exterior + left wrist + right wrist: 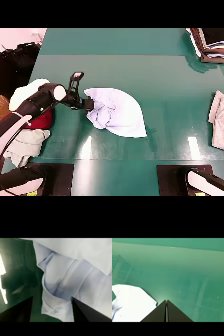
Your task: Fold the shirts.
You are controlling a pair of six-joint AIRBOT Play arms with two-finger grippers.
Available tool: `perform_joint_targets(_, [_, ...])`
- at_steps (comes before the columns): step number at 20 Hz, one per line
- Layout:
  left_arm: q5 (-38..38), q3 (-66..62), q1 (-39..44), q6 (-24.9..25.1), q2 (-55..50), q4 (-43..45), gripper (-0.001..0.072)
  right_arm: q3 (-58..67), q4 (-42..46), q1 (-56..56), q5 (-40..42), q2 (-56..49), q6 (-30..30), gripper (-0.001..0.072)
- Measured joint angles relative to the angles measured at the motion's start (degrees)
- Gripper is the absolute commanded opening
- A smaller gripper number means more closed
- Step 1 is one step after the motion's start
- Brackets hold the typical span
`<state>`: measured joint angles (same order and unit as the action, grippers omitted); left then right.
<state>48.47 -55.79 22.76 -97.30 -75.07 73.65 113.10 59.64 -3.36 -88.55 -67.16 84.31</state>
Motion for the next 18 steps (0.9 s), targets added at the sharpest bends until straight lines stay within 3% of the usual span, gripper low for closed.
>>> perform_joint_targets(3, [-2.36, 1.79, -0.17, 2.36, -2.69, -3.78, 0.0093, -0.02, 0.15, 0.00, -0.98, 0.00, 0.00, 0.0016])
perform_joint_targets(4, [-2.67, 1.92, -0.37, 2.89, -3.17, -4.33, 0.0026, -0.31, 0.24, 0.00, -1.53, 0.04, 0.00, 0.0016])
perform_joint_targets(8, [-1.57, -0.98, -3.54, 4.02, -3.85, -4.28, 0.0026, -9.07, 0.37, 0.00, -3.48, 2.29, 0.00, 0.0016])
perform_joint_targets(9, [-0.79, -2.36, -4.81, 4.20, -3.72, -3.85, 0.0025, -13.81, 0.50, 0.00, -3.52, 3.39, 0.00, 0.0047])
perform_joint_targets(11, [0.55, -5.42, -7.50, 4.46, -2.97, -2.97, 0.0026, -25.00, 0.46, 0.00, -2.10, 5.86, 0.02, 0.0563])
perform_joint_targets(15, [1.81, -9.38, -10.12, 5.40, -2.05, -1.86, 0.0026, -53.02, -2.84, 1.46, 4.72, 9.11, -0.63, 0.0533])
perform_joint_targets(16, [1.92, -9.88, -10.34, 5.70, -1.97, -1.73, 0.0026, -59.10, -4.72, 2.84, 7.30, 9.51, -1.11, 0.0432])
perform_joint_targets(18, [2.03, -10.47, -10.69, 6.01, -1.86, -1.57, 0.0026, -69.70, -9.20, 7.45, 13.75, 9.92, -2.16, 0.0406])
